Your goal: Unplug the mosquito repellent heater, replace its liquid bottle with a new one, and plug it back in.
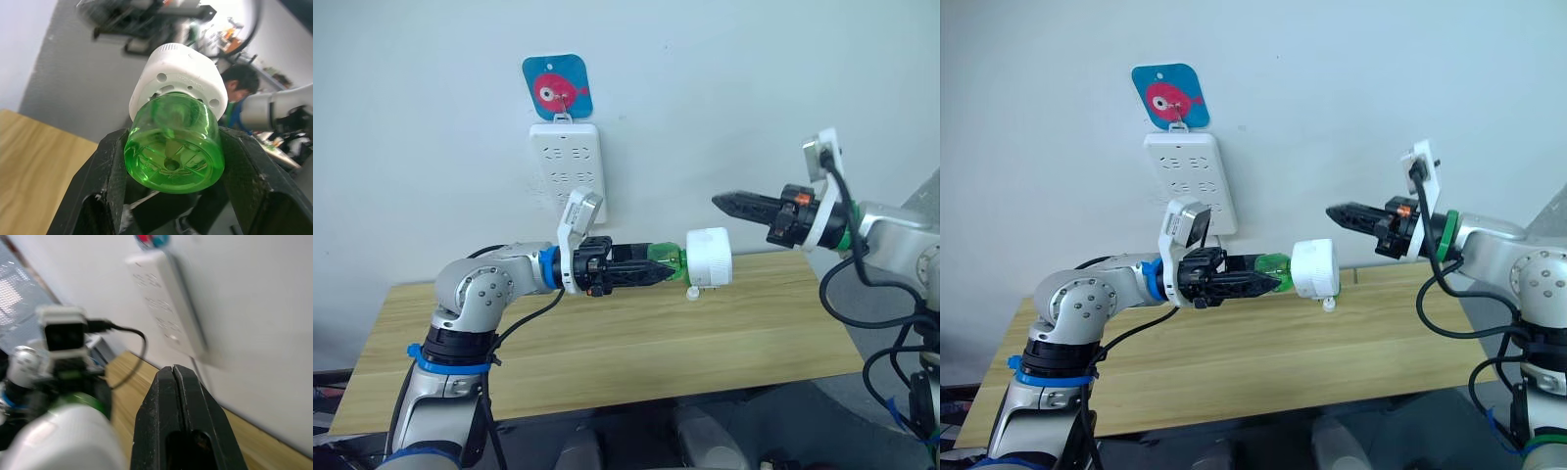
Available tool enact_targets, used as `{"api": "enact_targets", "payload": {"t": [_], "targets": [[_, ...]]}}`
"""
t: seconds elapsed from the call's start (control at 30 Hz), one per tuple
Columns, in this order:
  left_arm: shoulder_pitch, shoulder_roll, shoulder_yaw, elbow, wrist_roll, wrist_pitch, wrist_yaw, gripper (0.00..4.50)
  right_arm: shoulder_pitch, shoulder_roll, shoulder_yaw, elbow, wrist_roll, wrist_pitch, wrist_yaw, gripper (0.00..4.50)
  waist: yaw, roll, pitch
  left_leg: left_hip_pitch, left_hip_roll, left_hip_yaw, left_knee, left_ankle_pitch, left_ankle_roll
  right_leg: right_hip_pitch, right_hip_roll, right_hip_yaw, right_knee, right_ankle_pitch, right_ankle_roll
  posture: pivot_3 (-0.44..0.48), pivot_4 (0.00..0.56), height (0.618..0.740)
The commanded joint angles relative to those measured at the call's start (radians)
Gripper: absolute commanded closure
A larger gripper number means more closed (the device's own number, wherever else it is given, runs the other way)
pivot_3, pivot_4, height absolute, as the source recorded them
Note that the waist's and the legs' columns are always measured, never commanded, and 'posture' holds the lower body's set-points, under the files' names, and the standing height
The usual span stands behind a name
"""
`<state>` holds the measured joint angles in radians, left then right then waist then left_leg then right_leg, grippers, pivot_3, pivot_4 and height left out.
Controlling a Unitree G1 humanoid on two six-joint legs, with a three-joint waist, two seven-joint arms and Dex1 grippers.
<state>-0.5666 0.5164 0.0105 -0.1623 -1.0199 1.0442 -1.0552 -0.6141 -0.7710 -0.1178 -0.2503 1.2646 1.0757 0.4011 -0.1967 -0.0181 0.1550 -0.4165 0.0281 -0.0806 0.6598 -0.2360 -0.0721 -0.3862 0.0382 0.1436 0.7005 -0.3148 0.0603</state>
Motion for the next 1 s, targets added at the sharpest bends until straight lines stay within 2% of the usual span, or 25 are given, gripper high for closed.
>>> {"api": "enact_targets", "payload": {"t": [0.03,0.3,0.5,1.0], "targets": [[-0.015,0.003,0.034,-0.037,-0.047,0.017,0.009,2.1,0.003,-0.008,0.002,-0.058,-0.02,0.009,0.057,4.5,-0.001,0.0,0.0,0.0,0.0,0.0,0.0,0.0,0.0,0.0,0.0,0.0,0.0,0.0,0.0,-0.215,0.085,0.74],[-0.033,-0.032,0.062,-0.007,-0.082,0.031,0.065,2.1,0.038,-0.05,-0.001,-0.14,0.066,0.131,0.115,4.5,0.001,0.0,0.0,0.0,0.0,0.0,0.0,0.0,0.0,0.0,0.0,0.0,0.0,0.0,0.0,-0.215,0.085,0.74],[-0.039,-0.052,0.058,0.002,-0.043,-0.01,0.094,2.1,0.051,-0.079,-0.007,-0.213,0.172,0.172,0.121,4.5,0.001,0.0,0.0,0.0,0.0,0.0,0.0,0.0,0.0,0.0,0.0,0.0,0.0,0.0,0.0,-0.215,0.085,0.74],[-0.011,-0.025,-0.048,-0.018,0.161,-0.18,0.012,2.1,-0.04,-0.075,0.006,-0.164,0.376,0.124,-0.031,4.5,0.0,0.0,0.0,0.0,0.0,0.001,0.0,0.0,0.0,0.0,0.0,0.001,0.0,0.0,0.0,-0.224,0.09,0.74]]}}
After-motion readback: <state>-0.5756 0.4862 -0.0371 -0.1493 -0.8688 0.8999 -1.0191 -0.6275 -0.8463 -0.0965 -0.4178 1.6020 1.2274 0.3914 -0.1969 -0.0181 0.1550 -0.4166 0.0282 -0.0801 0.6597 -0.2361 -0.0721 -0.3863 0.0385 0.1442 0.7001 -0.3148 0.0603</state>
